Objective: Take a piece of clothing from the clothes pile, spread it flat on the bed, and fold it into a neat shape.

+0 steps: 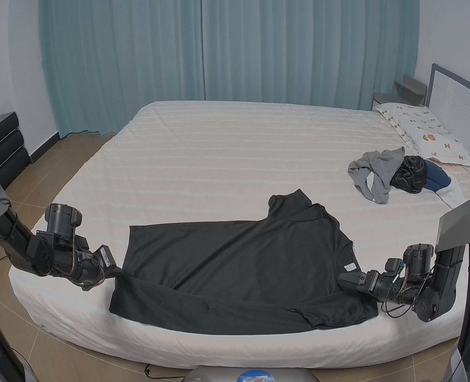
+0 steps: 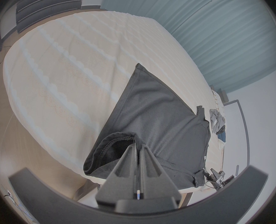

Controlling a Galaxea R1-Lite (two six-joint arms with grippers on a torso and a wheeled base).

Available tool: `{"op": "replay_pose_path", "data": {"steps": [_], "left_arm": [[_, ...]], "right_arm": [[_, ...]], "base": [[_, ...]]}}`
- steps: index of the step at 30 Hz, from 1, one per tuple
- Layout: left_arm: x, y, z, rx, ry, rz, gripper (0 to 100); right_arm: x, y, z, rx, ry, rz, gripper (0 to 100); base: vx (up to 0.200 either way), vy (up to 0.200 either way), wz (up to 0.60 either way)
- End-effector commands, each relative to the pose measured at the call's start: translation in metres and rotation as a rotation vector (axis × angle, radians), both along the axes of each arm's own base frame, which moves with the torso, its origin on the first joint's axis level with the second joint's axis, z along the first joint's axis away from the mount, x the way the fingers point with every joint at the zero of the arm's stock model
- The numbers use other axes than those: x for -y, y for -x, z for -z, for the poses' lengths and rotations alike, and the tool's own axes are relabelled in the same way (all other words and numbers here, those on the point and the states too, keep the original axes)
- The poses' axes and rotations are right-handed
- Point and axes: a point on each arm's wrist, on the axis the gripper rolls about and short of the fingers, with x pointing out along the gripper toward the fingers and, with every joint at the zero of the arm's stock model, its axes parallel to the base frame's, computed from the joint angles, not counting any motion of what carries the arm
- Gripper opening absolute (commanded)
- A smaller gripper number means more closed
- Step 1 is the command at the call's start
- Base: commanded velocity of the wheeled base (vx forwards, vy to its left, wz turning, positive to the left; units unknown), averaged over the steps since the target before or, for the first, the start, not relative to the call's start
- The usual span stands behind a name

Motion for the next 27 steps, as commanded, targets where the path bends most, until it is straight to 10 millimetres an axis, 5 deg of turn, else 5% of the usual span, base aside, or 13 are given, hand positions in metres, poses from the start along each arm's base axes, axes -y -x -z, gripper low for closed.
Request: {"op": "replay_pose_path", "data": {"steps": [1,9,10,21,27], "left_arm": [[0.0,0.0,0.0,0.001,0.002,0.0,0],[0.0,0.0,0.0,-0.001,0.002,0.001,0],[0.0,0.0,0.0,-0.001,0.002,0.001,0],[0.0,0.001,-0.003,0.008,0.001,0.001,0],[0.0,0.002,-0.002,0.003,0.0,0.0,0]], "right_arm": [[0.002,-0.001,0.004,-0.006,0.001,0.006,100],[0.003,0.0,0.008,-0.017,0.013,0.001,100],[0.003,0.001,0.009,-0.018,0.016,-0.001,0],[0.007,0.01,0.014,-0.015,0.085,-0.041,0],[0.018,0.013,0.0,0.057,0.078,-0.008,0]], "base": [[0.0,0.0,0.0],[0.0,0.0,0.0],[0.0,0.0,0.0],[0.0,0.0,0.0],[0.0,0.0,0.0]]}}
